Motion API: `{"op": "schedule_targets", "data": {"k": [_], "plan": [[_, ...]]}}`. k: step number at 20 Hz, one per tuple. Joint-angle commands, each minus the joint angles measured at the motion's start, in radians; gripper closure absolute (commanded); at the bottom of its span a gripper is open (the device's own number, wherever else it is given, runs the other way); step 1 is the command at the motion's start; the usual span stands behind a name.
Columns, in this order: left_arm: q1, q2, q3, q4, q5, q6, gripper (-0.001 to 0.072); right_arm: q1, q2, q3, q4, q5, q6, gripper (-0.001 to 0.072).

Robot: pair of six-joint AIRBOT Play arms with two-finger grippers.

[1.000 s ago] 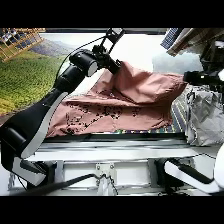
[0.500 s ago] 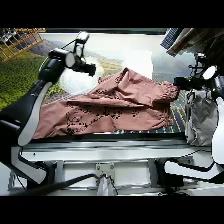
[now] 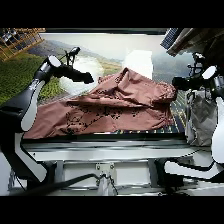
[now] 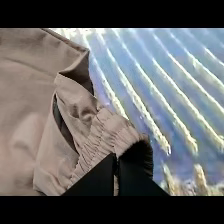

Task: Fold the clothes and pants, and hang the long-sleeved shirts on hangers.

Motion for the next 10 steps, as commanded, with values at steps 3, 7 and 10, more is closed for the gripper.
{"op": "schedule_targets", "data": {"k": [3, 7, 10], "plan": [[0.011, -0.084, -0.002, -0.076, -0.041, 0.111, -0.0012, 0.001, -0.001, 0.000, 0.038, 0.005, -0.003, 0.0689], [0.010, -0.113, -0.002, -0.084, -0.062, 0.121, -0.0011, 0.001, -0.001, 0.000, 0.043, 0.005, -0.003, 0.0689], [0.009, -0.131, -0.002, -0.147, -0.087, 0.160, -0.0010, 0.001, -0.001, 0.000, 0.046, 0.000, -0.003, 0.0689]]}}
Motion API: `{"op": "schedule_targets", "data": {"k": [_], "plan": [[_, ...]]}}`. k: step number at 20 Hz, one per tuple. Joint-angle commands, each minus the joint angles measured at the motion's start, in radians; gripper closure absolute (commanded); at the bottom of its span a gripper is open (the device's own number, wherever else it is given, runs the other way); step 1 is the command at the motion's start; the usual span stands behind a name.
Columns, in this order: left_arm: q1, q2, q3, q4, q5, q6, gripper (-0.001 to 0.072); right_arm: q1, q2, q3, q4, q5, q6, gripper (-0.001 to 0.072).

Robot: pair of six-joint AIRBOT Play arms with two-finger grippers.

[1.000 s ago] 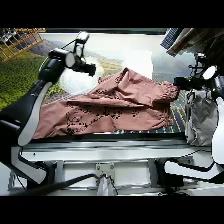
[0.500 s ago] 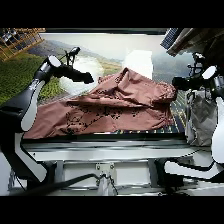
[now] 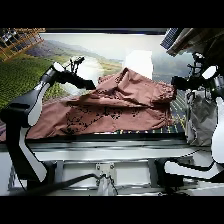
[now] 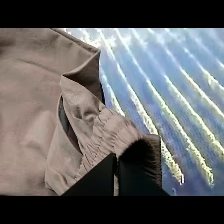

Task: Fold the clothes and pants, and hang the long-sleeved shirts on hangers.

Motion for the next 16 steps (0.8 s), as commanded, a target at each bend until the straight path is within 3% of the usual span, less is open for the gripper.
{"op": "schedule_targets", "data": {"k": [1, 3, 4, 7, 9, 13, 16], "plan": [[-0.002, -0.024, -0.001, -0.060, -0.032, 0.032, -0.0007, 0.001, -0.001, 0.000, 0.010, -0.005, 0.000, 0.0689], [-0.010, -0.024, -0.001, -0.092, -0.060, 0.039, 0.0028, 0.001, -0.002, 0.000, 0.012, -0.007, -0.001, 0.0689], [-0.016, -0.023, -0.001, -0.109, -0.084, 0.055, 0.0144, 0.001, -0.002, 0.000, 0.013, -0.010, -0.001, 0.0689], [-0.048, -0.021, -0.001, -0.119, -0.109, 0.064, 0.0384, 0.001, -0.002, 0.000, 0.013, -0.012, -0.001, 0.0689], [-0.065, -0.009, 0.000, -0.137, -0.107, 0.092, 0.0685, 0.001, -0.002, 0.000, 0.013, -0.011, -0.003, 0.0689], [-0.029, 0.079, 0.040, -0.138, -0.102, 0.087, 0.0700, 0.001, -0.002, 0.000, 0.009, -0.011, -0.011, 0.0689], [0.027, 0.219, 0.092, -0.039, -0.087, 0.086, 0.0701, 0.001, -0.002, 0.000, 0.009, -0.006, -0.012, 0.0689]]}}
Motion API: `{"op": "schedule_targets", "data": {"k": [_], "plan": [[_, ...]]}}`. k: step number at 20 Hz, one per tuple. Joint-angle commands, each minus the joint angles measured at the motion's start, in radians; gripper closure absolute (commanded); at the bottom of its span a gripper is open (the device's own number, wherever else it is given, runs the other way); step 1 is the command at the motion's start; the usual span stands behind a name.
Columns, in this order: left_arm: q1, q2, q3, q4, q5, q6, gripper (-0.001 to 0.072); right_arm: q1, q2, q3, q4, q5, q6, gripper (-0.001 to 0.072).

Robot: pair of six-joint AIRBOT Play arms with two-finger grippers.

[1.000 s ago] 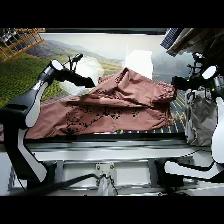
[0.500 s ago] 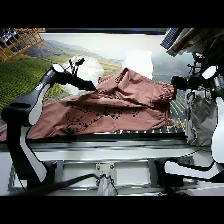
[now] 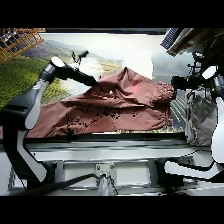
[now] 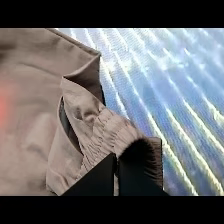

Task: Fold the clothes and pants, and hang the long-sleeved shirts on hangers.

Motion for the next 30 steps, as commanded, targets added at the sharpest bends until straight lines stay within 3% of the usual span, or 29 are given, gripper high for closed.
{"op": "schedule_targets", "data": {"k": [1, 5, 9, 15, 18, 25, 30], "plan": [[0.051, 0.160, 0.043, 0.122, 0.041, -0.007, 0.0701, 0.001, 0.000, 0.000, -0.002, 0.011, -0.002, 0.0689], [0.041, 0.398, 0.043, 0.499, 0.116, -0.081, 0.0701, 0.001, 0.007, 0.000, -0.002, 0.033, -0.002, 0.0688], [-0.087, 0.598, 0.043, 0.931, 0.103, -0.193, 0.0700, 0.001, 0.056, 0.000, -0.014, 0.044, -0.002, 0.0688], [-0.298, 0.732, 0.043, 1.305, 0.102, -0.200, 0.0700, -0.003, 0.195, 0.000, -0.069, 0.075, -0.001, 0.0688], [-0.359, 0.762, 0.043, 1.352, 0.078, -0.199, 0.0699, -0.003, 0.259, 0.000, -0.105, 0.111, -0.001, 0.0688], [-0.429, 0.806, 0.043, 1.353, -0.146, -0.199, 0.0699, -0.003, 0.356, 0.000, -0.140, 0.163, -0.001, 0.0687], [-0.405, 0.755, 0.043, 1.353, -0.166, -0.195, 0.0698, -0.003, 0.332, 0.000, -0.141, 0.085, -0.001, 0.0689]]}}
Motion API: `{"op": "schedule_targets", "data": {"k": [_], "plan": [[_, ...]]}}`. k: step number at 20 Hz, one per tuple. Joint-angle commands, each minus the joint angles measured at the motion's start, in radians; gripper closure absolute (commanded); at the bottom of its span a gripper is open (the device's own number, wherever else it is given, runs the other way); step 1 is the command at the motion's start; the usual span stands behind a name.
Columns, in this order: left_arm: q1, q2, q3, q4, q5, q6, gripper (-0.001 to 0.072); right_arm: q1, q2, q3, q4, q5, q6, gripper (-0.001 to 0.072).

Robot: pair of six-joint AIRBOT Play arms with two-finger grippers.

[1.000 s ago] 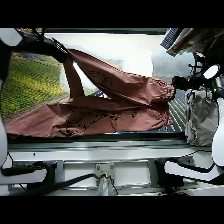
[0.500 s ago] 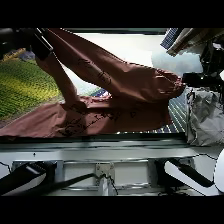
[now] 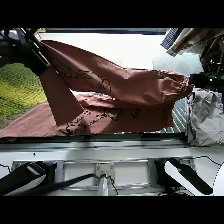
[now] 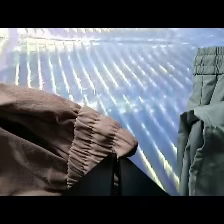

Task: Fold the clothes and pants, and hang the long-sleeved shirts on hangers.

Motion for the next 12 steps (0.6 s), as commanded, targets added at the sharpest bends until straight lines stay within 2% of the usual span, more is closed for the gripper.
{"op": "schedule_targets", "data": {"k": [1, 4, 5, 7, 8, 9, 10, 11, 12], "plan": [[0.016, -0.064, 0.001, 0.003, -0.032, 0.010, 0.0698, 0.000, -0.028, 0.000, -0.003, -0.079, 0.000, 0.0689], [0.041, -0.200, 0.001, 0.003, -0.016, 0.077, 0.0698, 0.000, -0.116, 0.000, -0.001, -0.200, 0.007, 0.0689], [0.058, -0.257, 0.001, 0.002, 0.018, 0.075, 0.0698, 0.000, -0.153, 0.000, 0.002, -0.238, 0.015, 0.0688], [0.109, -0.386, 0.001, -0.016, 0.145, 0.023, 0.0697, 0.000, -0.237, 0.000, 0.020, -0.322, 0.053, 0.0684], [0.135, -0.450, 0.001, -0.029, 0.226, -0.034, 0.0663, 0.000, -0.279, 0.000, 0.024, -0.374, 0.093, 0.0642], [0.163, -0.514, 0.001, -0.052, 0.306, -0.108, 0.0449, 0.000, -0.314, 0.000, 0.037, -0.412, 0.142, 0.0466], [0.180, -0.562, 0.001, -0.069, 0.358, -0.198, 0.0243, 0.000, -0.342, 0.000, 0.066, -0.430, 0.173, 0.0344], [0.187, -0.599, 0.001, -0.068, 0.381, -0.298, 0.0178, 0.000, -0.360, 0.000, 0.105, -0.429, 0.179, 0.0343], [0.192, -0.618, 0.001, -0.068, 0.377, -0.347, 0.0179, 0.000, -0.368, 0.000, 0.146, -0.418, 0.178, 0.0344]]}}
